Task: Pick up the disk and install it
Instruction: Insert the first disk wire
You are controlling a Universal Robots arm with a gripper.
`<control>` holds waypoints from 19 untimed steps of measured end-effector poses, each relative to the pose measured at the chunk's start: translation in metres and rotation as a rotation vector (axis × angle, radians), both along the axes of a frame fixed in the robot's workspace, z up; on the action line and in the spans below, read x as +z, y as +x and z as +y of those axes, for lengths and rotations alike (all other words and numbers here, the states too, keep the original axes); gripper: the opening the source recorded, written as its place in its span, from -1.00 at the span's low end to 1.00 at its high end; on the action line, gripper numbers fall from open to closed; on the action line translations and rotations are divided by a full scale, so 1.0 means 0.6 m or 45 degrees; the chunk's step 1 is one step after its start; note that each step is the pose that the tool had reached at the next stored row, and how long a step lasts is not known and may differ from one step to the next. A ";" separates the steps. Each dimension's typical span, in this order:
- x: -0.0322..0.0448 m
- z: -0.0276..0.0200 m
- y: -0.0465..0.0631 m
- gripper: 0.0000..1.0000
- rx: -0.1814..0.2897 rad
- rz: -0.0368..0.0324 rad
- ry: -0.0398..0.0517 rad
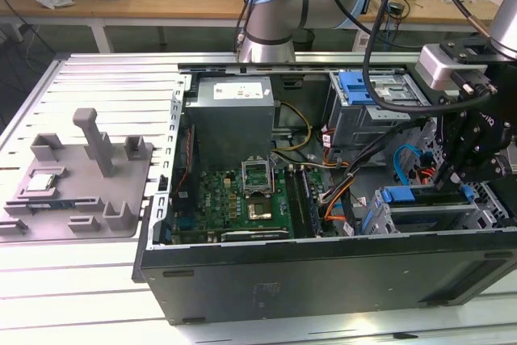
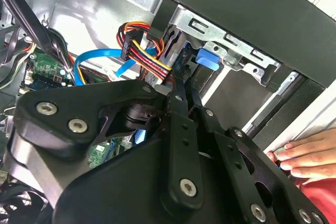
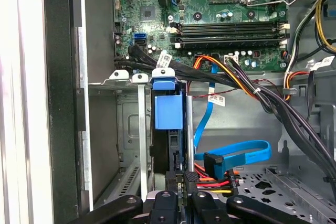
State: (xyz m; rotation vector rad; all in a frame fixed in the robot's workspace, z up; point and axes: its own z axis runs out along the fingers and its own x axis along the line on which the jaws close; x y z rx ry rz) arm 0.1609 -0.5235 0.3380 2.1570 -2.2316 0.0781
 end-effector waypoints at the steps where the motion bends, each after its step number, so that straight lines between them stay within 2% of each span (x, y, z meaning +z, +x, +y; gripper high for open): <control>1: 0.000 0.0000 0.000 -0.67 0.000 0.0001 0.000; 10: -0.001 0.0000 0.000 -0.67 0.000 0.0004 0.001; 11: -0.001 0.0000 0.000 -0.53 0.000 0.0002 0.001; 12: -0.001 0.0000 0.000 -0.53 0.000 0.0001 0.000; 13: 0.002 0.0000 0.000 -0.40 0.000 0.0001 0.000; 17: 0.014 0.0001 0.000 -0.40 0.000 0.0000 -0.001; 19: 0.025 0.0004 0.000 -0.40 0.000 0.0001 -0.002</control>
